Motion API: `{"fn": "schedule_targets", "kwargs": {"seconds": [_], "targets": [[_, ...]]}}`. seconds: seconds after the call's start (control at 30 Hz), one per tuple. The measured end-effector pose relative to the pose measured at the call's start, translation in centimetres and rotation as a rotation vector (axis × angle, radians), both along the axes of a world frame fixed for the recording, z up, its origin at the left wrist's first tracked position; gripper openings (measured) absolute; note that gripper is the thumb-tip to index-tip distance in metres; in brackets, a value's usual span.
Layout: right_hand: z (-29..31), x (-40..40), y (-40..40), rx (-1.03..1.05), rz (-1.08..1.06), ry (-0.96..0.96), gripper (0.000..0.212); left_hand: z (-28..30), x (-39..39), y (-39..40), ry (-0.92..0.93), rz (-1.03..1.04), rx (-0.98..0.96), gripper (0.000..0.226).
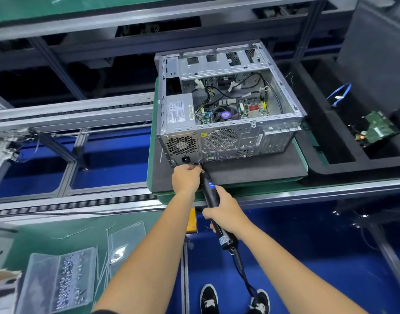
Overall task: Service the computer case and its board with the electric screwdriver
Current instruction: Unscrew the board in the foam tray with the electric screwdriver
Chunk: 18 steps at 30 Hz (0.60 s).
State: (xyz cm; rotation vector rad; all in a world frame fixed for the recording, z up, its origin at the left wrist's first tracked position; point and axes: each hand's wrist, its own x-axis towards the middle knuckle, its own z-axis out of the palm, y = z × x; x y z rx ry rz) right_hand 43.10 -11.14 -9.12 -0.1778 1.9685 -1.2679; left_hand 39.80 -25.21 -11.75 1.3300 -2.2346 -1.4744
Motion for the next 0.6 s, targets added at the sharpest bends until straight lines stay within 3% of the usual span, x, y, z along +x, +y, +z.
{"fn": "schedule_targets", "kwargs": {"seconds": [0.6], "targets": [[-0.34, 0.13, -0.64, 0.064, 0.005, 0.076, 0.058, -0.46, -0.2, 0.15, 0.033, 0.041, 0.029, 0.015]]}}
